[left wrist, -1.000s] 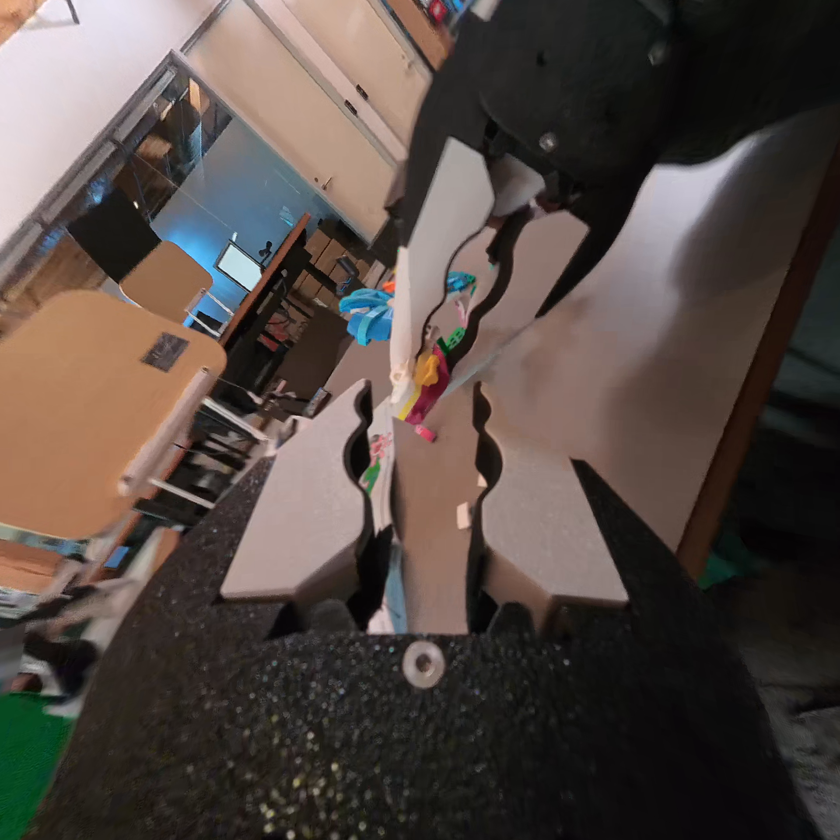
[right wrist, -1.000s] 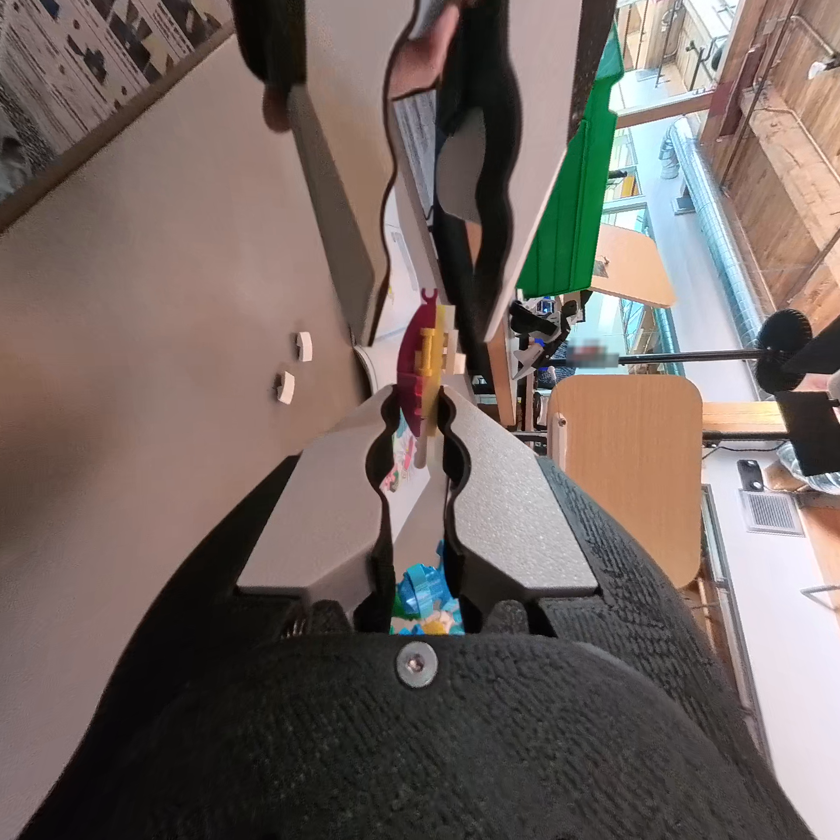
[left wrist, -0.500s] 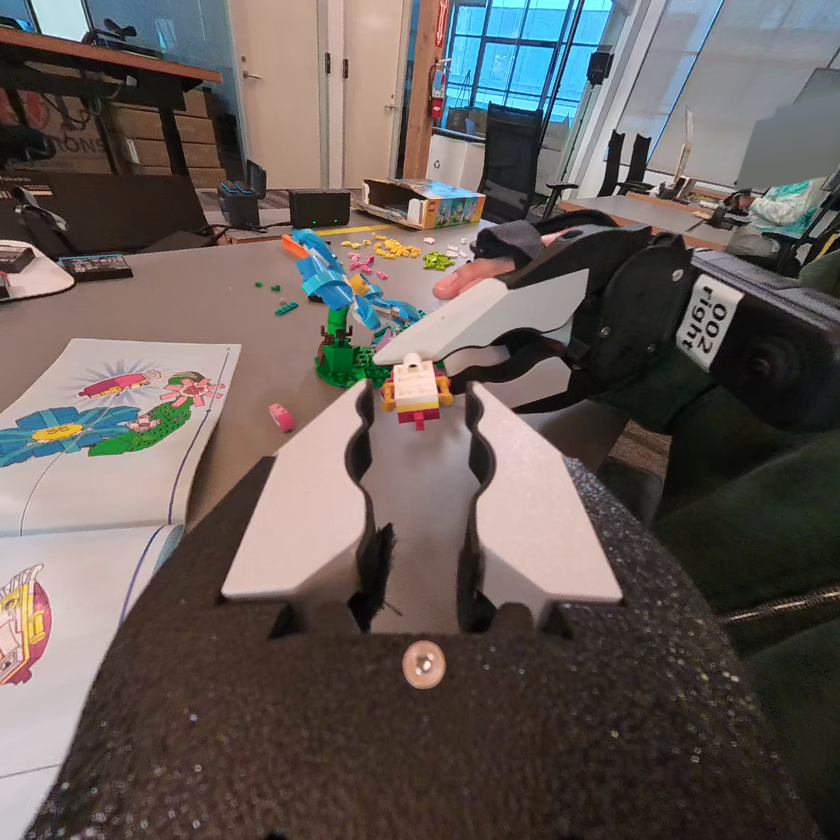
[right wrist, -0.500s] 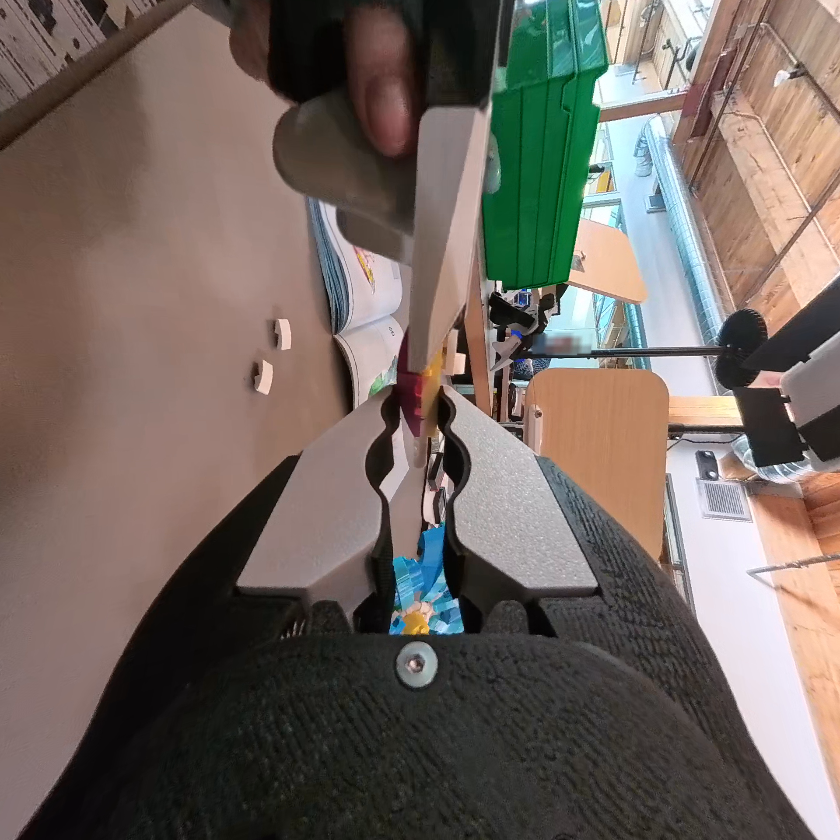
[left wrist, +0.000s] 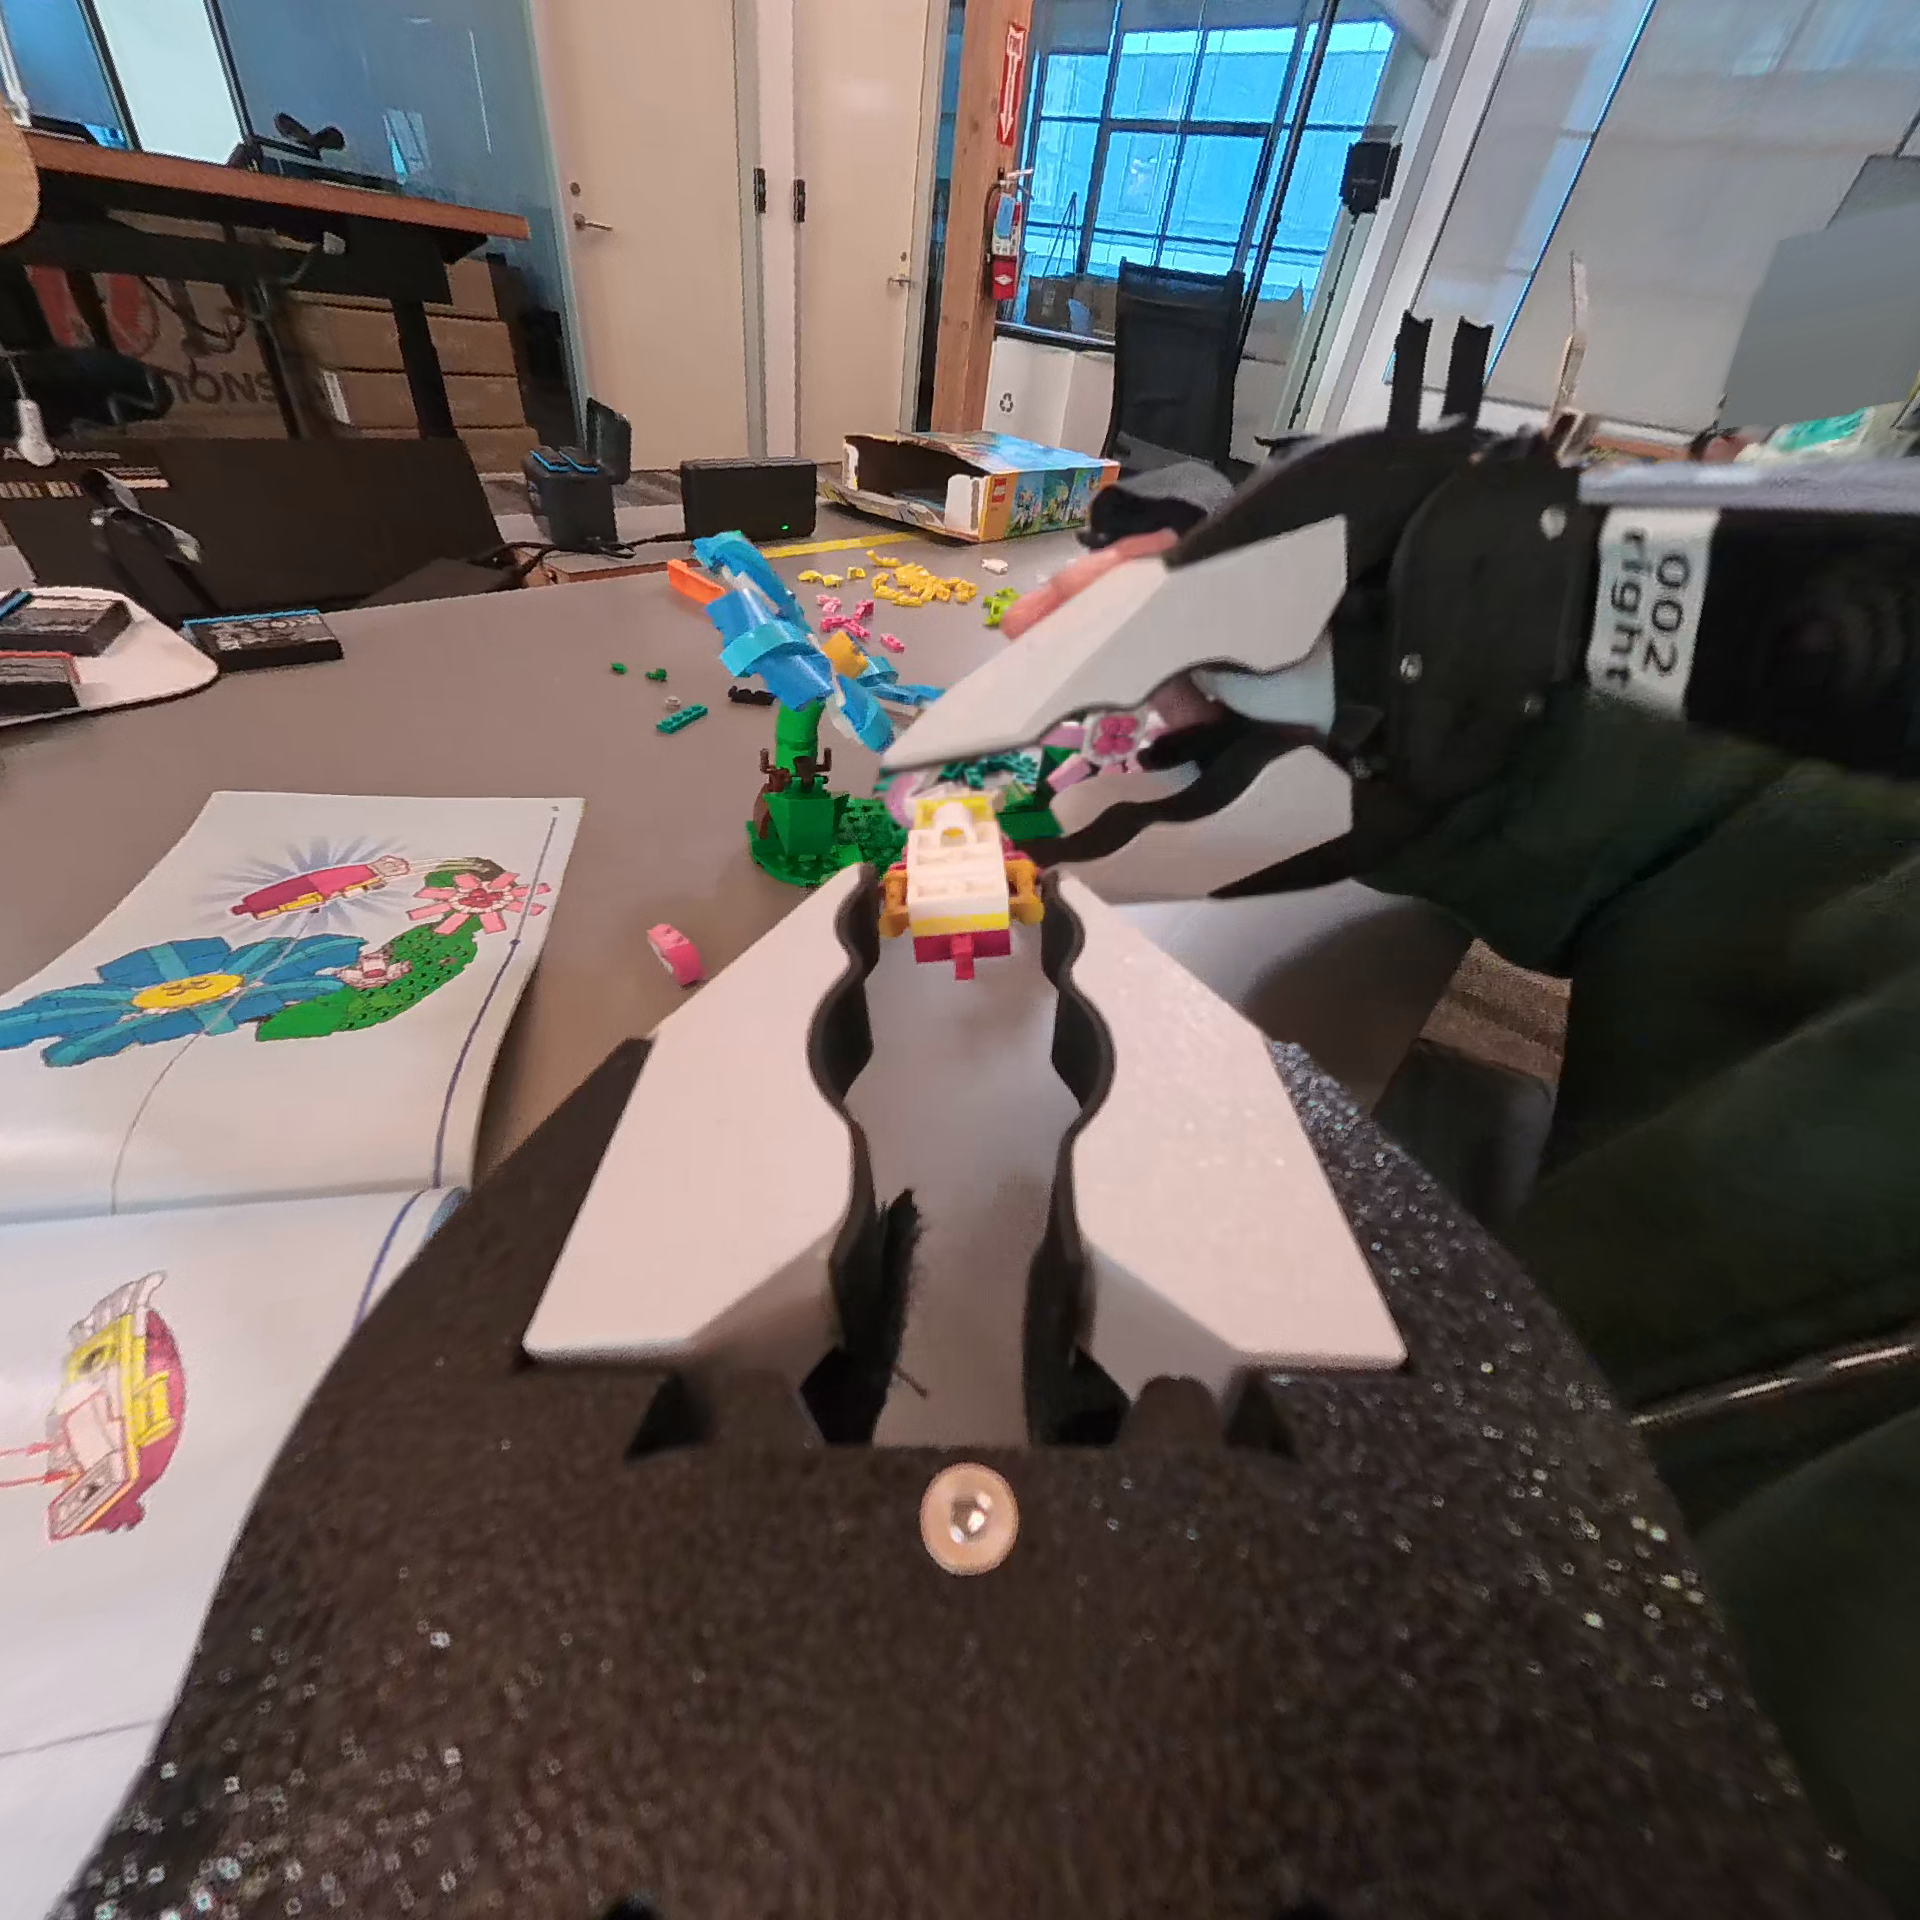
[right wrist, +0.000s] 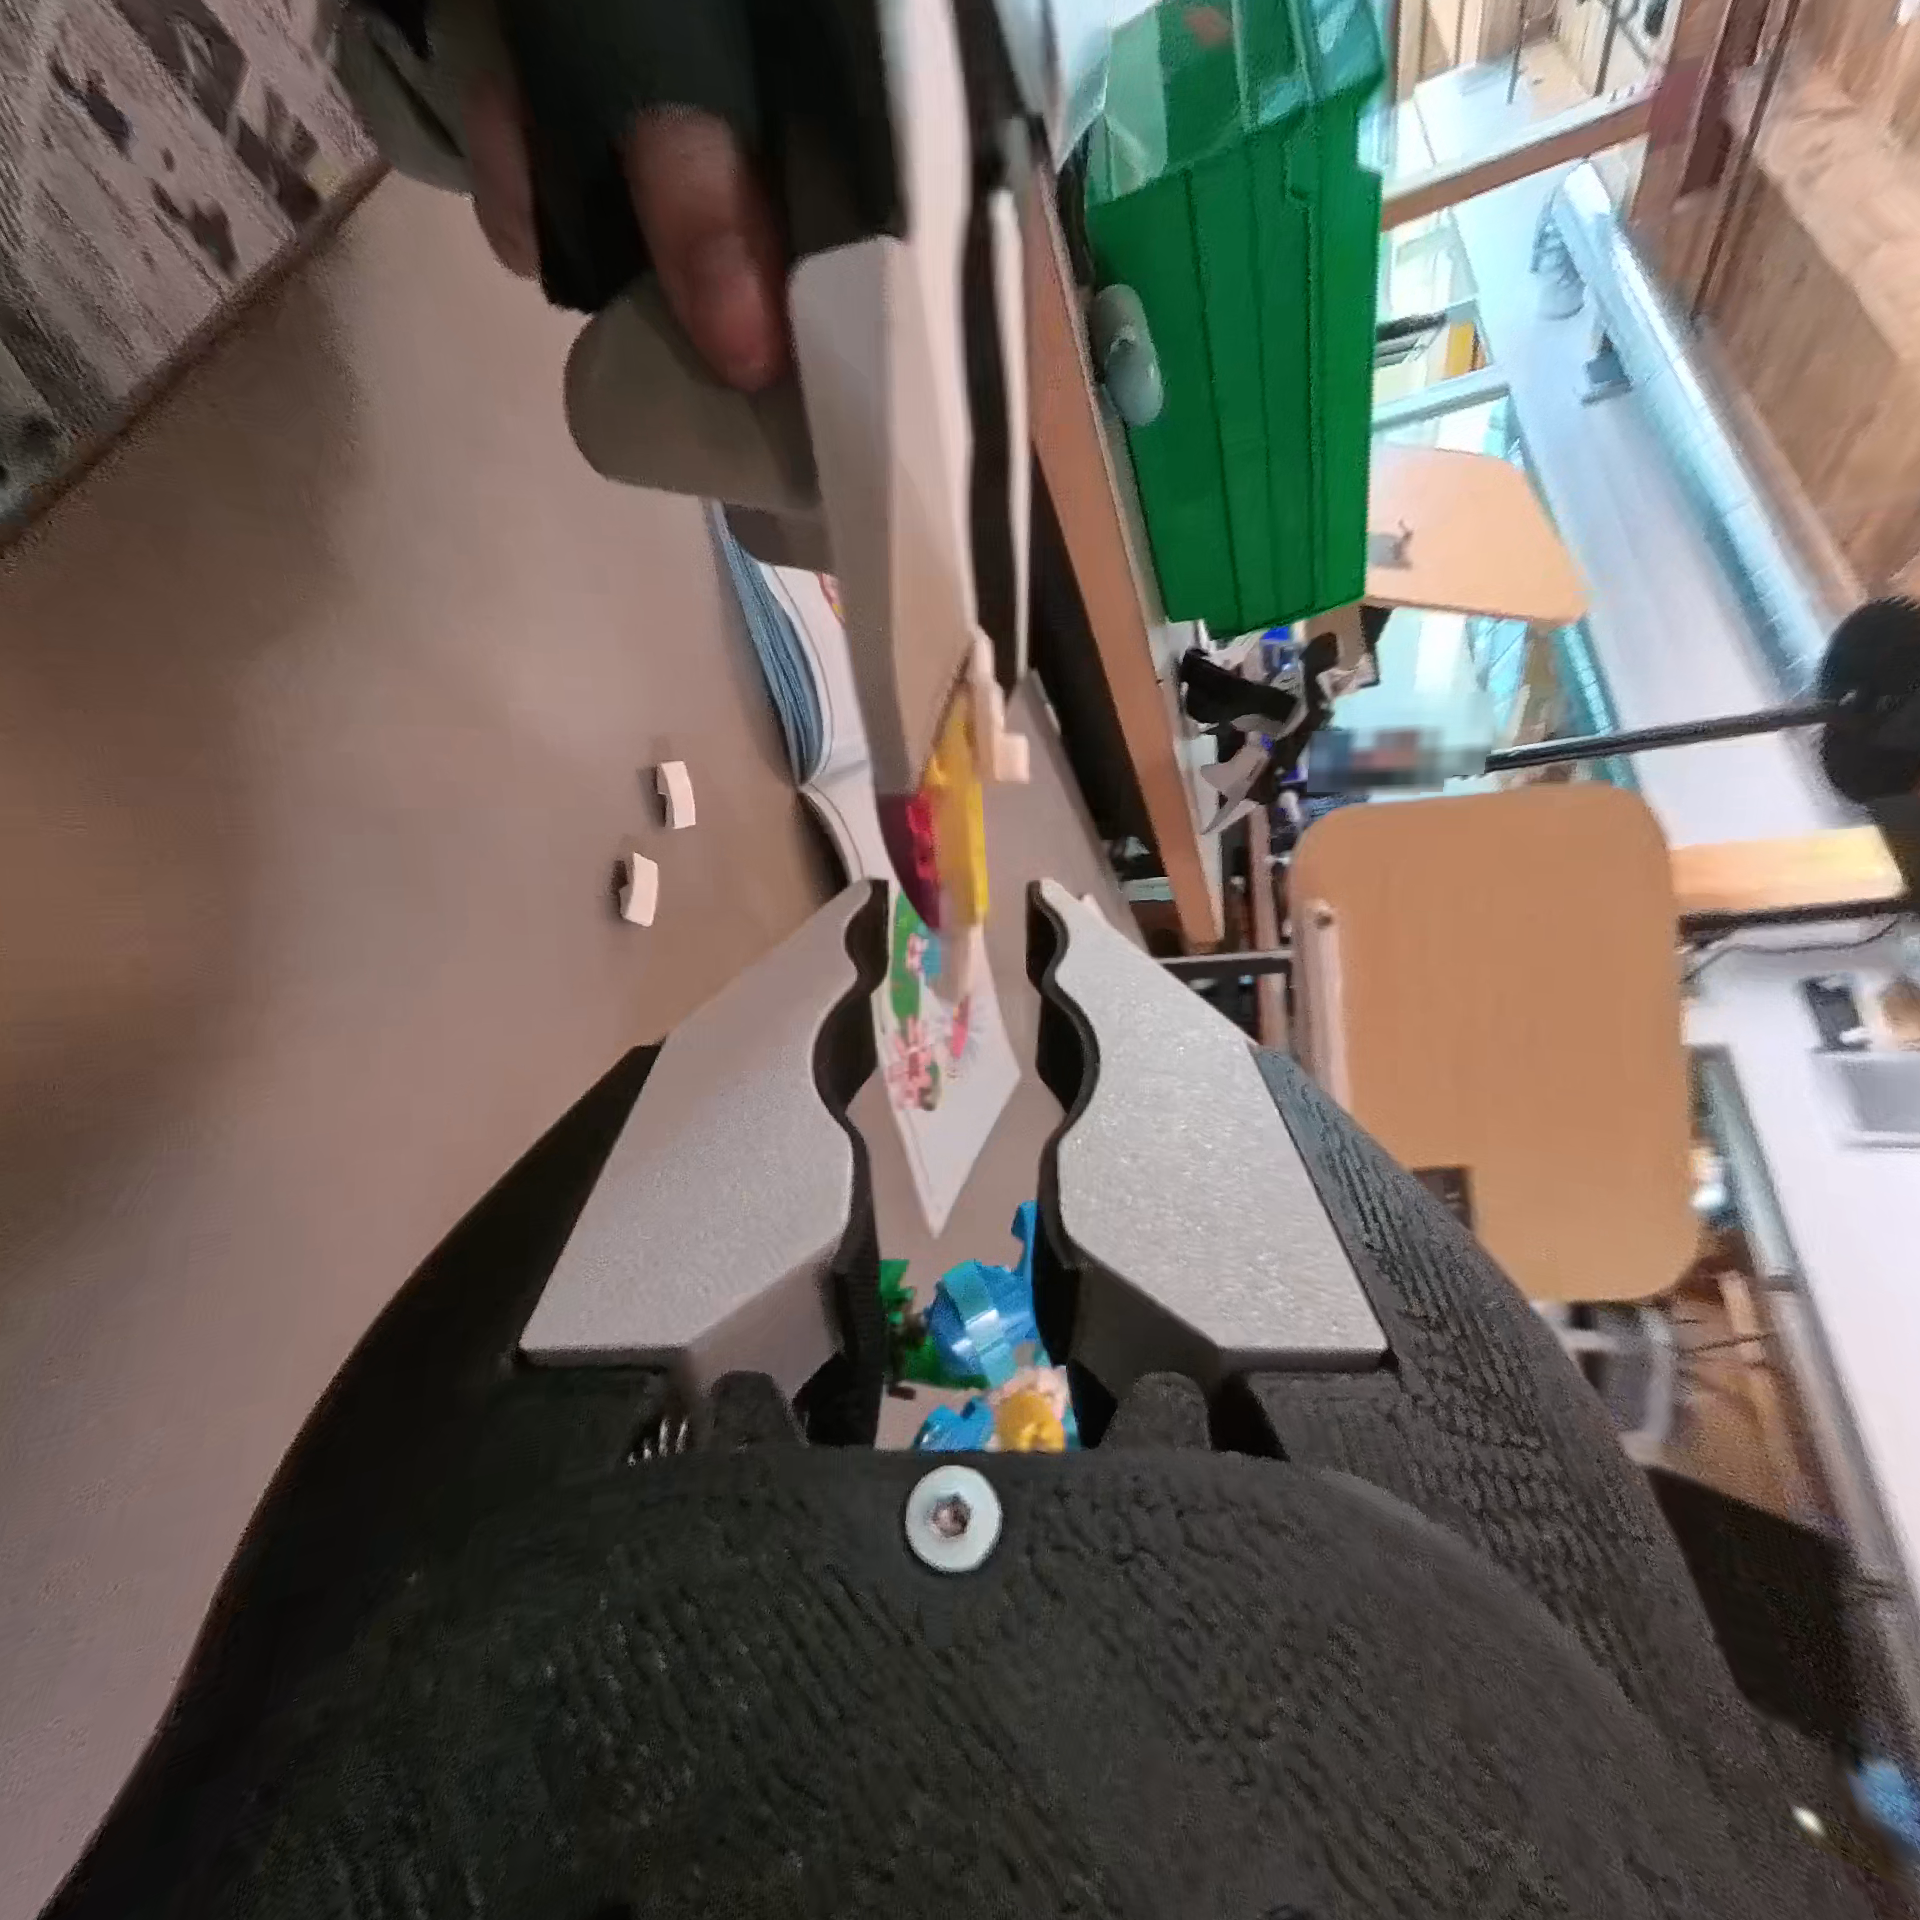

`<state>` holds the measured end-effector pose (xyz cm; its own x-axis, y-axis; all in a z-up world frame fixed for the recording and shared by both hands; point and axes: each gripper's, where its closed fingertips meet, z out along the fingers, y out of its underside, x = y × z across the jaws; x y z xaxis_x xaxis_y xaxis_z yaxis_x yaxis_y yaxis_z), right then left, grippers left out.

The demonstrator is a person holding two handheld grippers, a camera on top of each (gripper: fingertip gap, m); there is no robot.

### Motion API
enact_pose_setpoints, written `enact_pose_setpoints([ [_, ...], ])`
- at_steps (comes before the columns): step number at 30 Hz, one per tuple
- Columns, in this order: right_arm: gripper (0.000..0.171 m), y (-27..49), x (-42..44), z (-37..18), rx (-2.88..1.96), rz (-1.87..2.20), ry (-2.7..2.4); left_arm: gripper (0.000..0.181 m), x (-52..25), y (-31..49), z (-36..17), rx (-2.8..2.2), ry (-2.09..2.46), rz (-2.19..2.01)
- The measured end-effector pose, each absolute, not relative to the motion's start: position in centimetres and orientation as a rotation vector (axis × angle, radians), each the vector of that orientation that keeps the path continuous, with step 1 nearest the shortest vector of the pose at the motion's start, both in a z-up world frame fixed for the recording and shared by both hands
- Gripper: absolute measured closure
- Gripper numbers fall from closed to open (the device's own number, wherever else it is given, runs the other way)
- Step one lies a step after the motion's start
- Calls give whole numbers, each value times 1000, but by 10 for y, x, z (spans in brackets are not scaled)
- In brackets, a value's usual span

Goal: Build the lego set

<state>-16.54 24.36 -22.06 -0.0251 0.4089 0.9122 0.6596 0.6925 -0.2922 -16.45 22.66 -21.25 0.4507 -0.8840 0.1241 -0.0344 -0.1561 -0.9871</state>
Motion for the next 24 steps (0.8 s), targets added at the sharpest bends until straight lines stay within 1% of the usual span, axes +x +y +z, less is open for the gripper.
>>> enact_pose_setpoints([
  [1, 145, 244, -162, -218, -917, -193, -1633, 152, -167, 226, -213, -1539, 842, -920],
  [4, 145, 242, -156, -211, -1054, 64, -1589, 152, -172, 224, -214, -1514, 873, -932],
  [10, 149, 213, -163, -180, -1256, 851, -1460, 152, -172, 212, -210, -1445, 950, -972],
  [13, 152, 198, -169, -175, -1301, 1092, -1495, 152, -165, 202, -207, -1406, 1007, -982],
  [15, 152, 192, -172, -180, -1342, 1158, -1555, 152, -161, 198, -204, -1386, 1030, -981],
  [24, 161, 186, -173, -186, -1362, 1173, -1647, 152, -156, 189, -198, -1343, 1072, -971],
])
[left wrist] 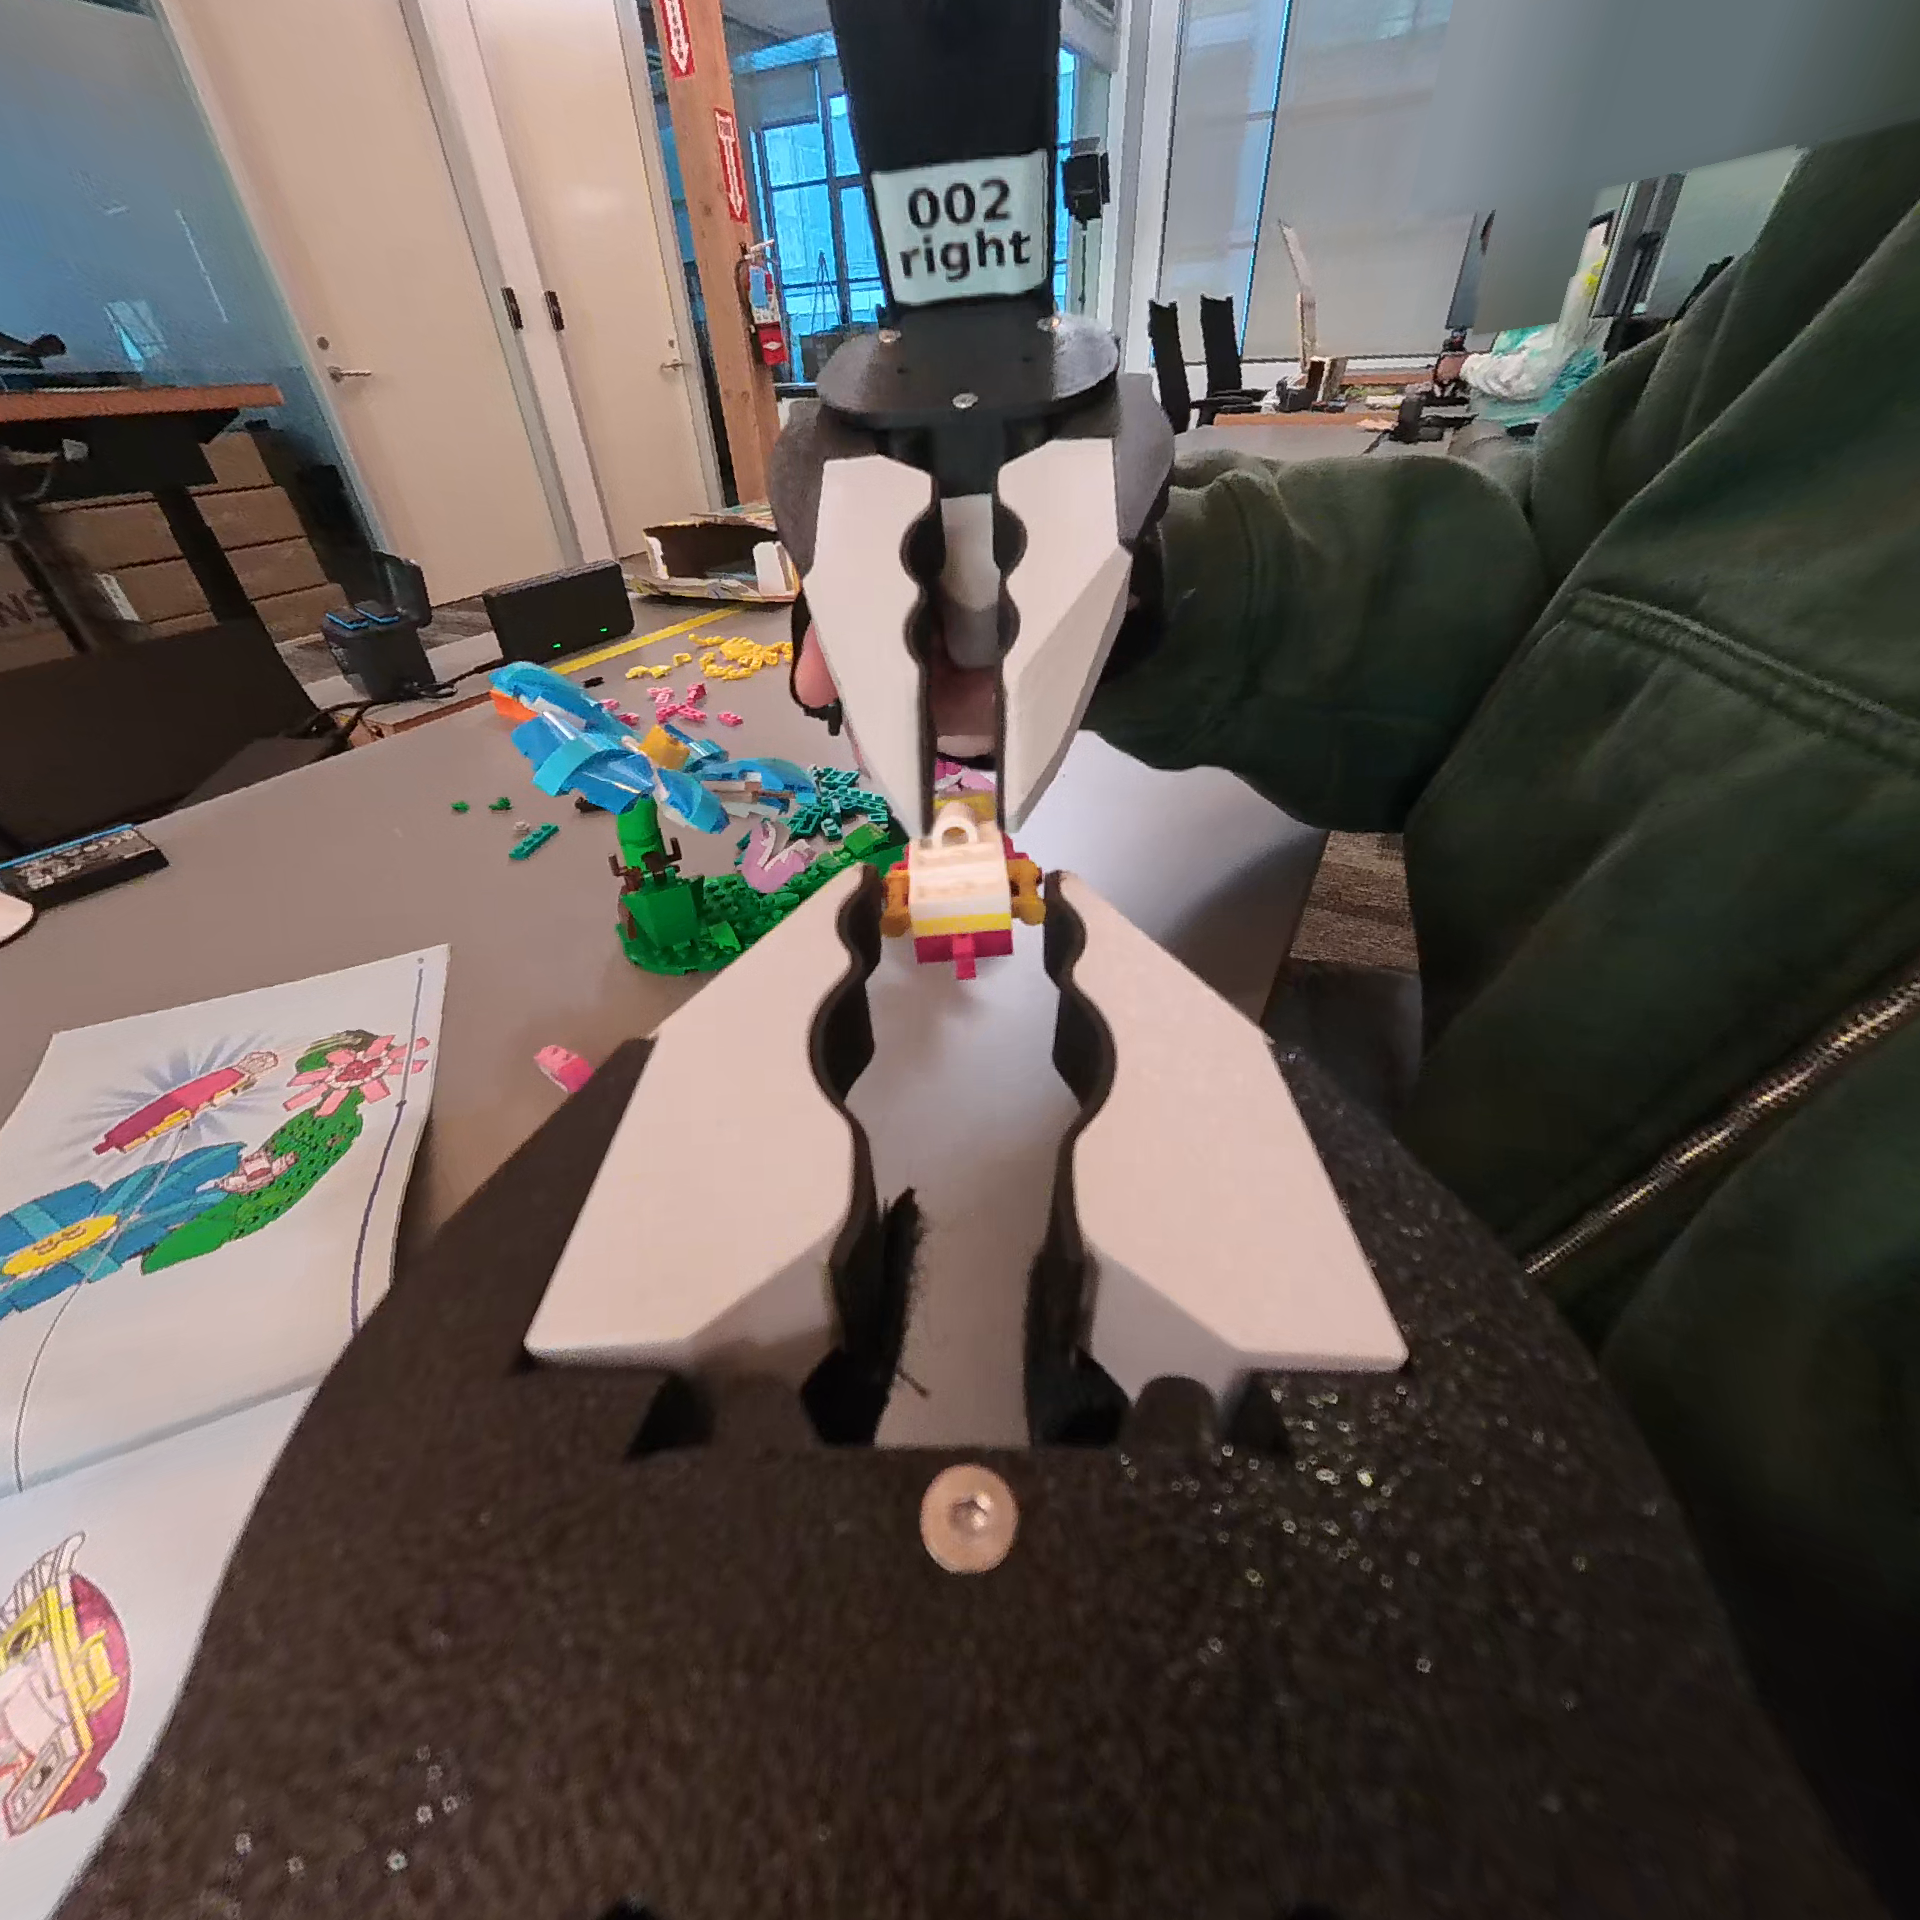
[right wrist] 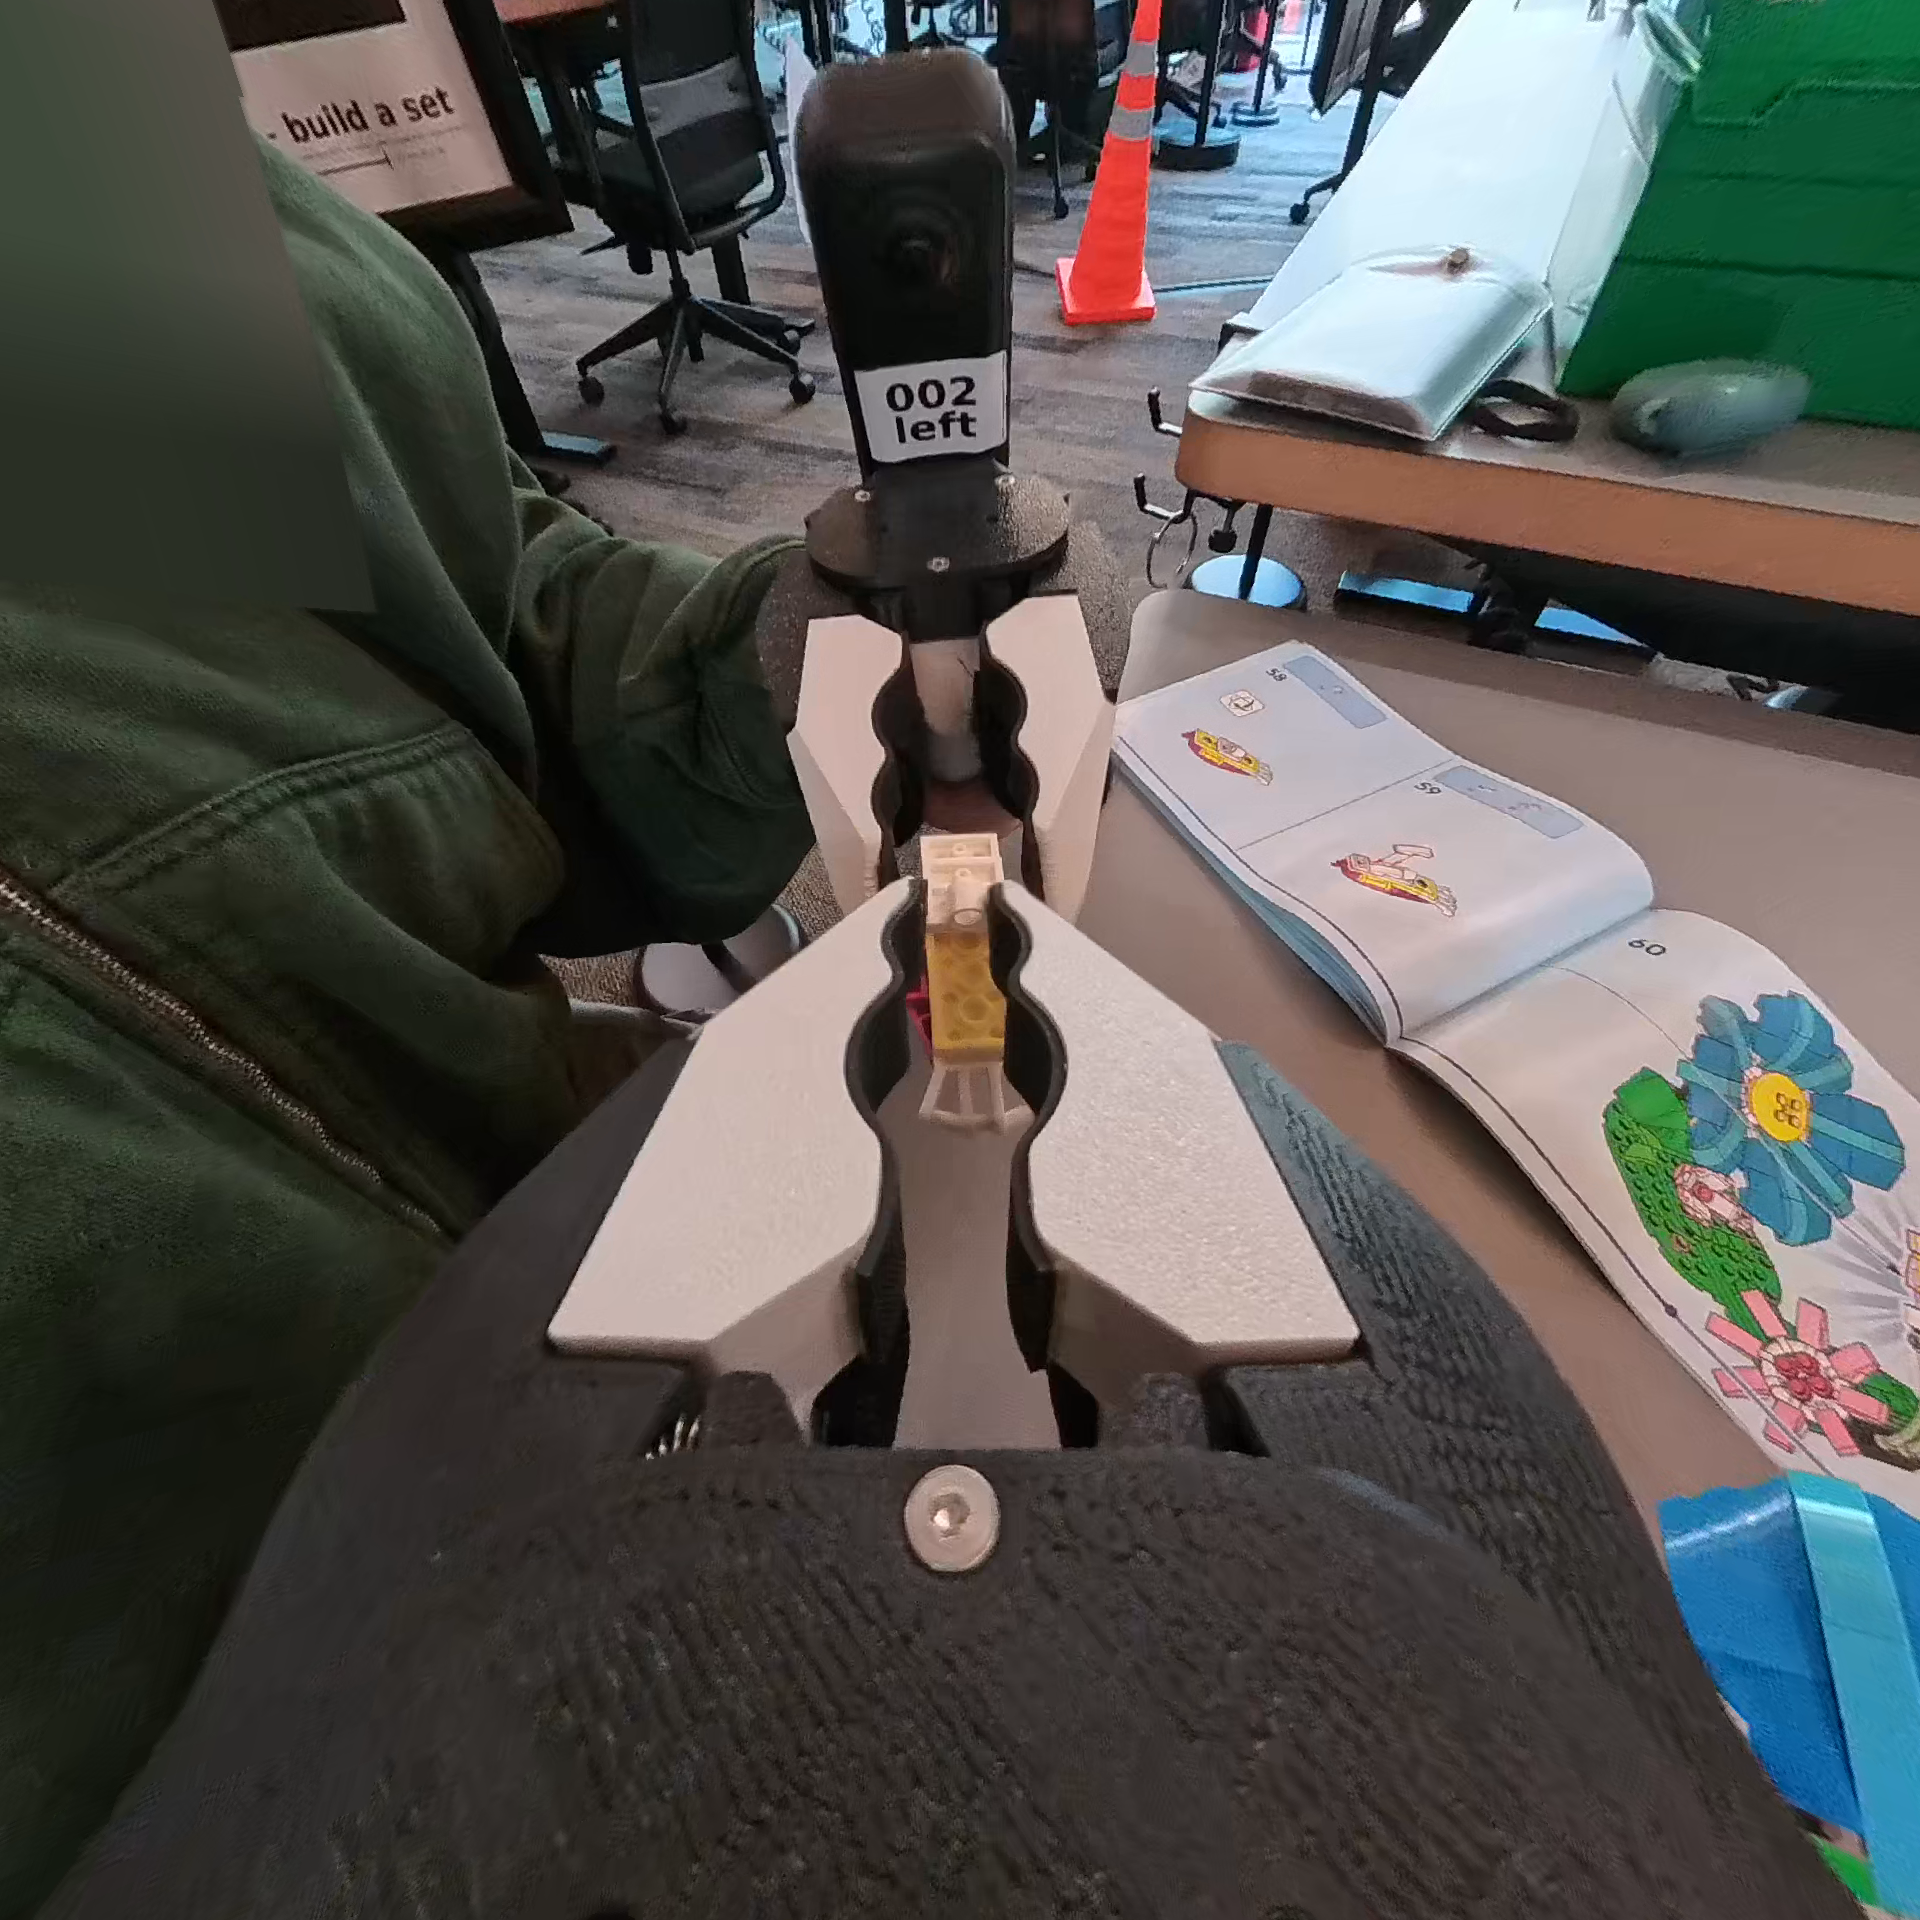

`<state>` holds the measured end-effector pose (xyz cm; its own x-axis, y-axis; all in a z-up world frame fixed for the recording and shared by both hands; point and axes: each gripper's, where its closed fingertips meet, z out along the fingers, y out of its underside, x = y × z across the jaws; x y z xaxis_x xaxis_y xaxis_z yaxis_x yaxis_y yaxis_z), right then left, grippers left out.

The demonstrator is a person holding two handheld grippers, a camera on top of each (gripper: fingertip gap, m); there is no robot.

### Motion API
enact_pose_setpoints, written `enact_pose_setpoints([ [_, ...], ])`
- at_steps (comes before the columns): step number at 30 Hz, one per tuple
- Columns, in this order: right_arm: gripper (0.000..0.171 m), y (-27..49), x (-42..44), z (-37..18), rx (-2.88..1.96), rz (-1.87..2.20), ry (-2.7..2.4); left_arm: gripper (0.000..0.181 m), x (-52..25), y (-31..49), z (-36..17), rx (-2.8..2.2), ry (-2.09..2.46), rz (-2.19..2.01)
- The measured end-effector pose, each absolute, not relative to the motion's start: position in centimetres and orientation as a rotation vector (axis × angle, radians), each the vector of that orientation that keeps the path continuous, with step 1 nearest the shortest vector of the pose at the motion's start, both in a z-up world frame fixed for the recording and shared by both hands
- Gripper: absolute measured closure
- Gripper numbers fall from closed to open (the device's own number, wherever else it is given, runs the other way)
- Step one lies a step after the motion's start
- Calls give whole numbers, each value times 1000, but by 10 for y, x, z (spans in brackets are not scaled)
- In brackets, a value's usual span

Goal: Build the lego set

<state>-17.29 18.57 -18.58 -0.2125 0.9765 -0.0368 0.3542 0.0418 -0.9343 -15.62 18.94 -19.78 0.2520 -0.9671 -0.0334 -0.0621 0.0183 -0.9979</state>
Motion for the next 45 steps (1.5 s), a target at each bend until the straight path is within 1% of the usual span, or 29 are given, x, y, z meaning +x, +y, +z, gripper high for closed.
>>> enact_pose_setpoints([
  [9, 165, 185, -170, -186, -1374, 1136, -1700, 152, -154, 188, -199, -1337, 1092, -961],
  [45, 165, 185, -163, -186, -1404, 1115, -1728, 152, -154, 187, -199, -1319, 1096, -948],
])
